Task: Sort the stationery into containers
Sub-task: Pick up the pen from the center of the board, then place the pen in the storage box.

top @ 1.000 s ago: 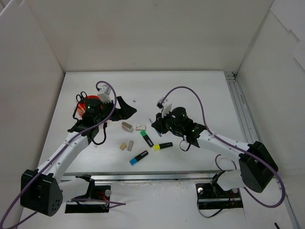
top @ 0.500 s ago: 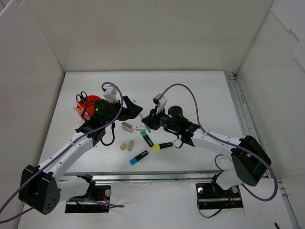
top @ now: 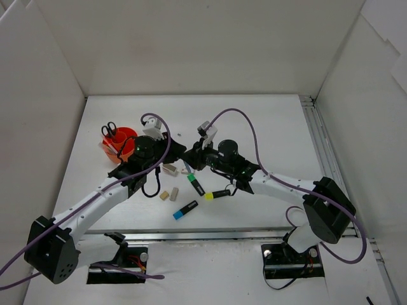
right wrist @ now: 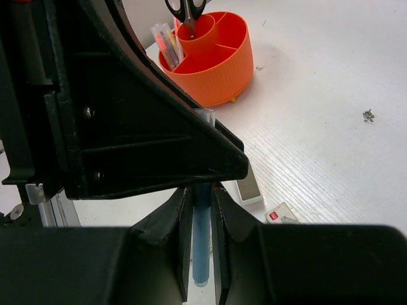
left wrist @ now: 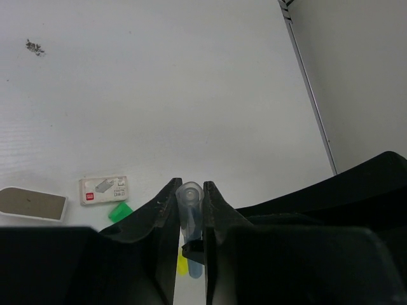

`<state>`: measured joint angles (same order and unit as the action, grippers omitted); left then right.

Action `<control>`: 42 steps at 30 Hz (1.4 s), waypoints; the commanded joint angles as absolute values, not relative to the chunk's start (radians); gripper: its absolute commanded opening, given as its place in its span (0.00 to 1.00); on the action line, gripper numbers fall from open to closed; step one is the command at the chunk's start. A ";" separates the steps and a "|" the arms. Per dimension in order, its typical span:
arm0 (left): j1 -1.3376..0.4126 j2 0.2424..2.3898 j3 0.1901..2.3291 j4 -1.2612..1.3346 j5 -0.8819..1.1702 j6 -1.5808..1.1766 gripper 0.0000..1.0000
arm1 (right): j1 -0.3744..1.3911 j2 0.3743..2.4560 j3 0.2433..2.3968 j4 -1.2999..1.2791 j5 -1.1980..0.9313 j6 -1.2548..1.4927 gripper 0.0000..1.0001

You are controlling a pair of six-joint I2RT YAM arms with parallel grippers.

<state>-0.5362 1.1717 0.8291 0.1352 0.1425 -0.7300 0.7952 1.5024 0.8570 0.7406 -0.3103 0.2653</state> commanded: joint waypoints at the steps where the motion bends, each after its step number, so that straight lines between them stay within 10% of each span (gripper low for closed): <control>1: -0.538 1.157 0.881 0.164 0.104 -0.733 0.01 | 0.805 1.508 0.926 0.848 -0.256 0.271 0.00; 4: -0.538 1.144 0.884 0.153 0.095 -0.724 0.00 | 0.807 1.514 0.934 0.850 -0.265 0.279 0.09; 8: -0.538 1.111 0.896 0.111 0.013 -0.690 0.00 | 0.808 1.502 0.936 0.848 -0.291 0.276 0.68; 9: -0.528 1.098 0.900 0.089 -0.033 -0.654 0.00 | 0.805 1.500 0.931 0.847 -0.305 0.270 0.97; 25: -0.020 1.035 0.931 0.133 -0.241 -0.405 0.00 | 0.638 1.303 0.626 0.809 -0.397 0.241 0.98; 42: 0.141 1.292 0.936 0.305 -0.233 -0.423 0.00 | 0.517 1.192 0.584 0.598 -0.299 0.176 0.98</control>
<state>0.1265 1.2949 0.8799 0.1978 -0.2356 -0.4076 0.5274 1.2465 0.5797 0.5926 -0.3458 0.2005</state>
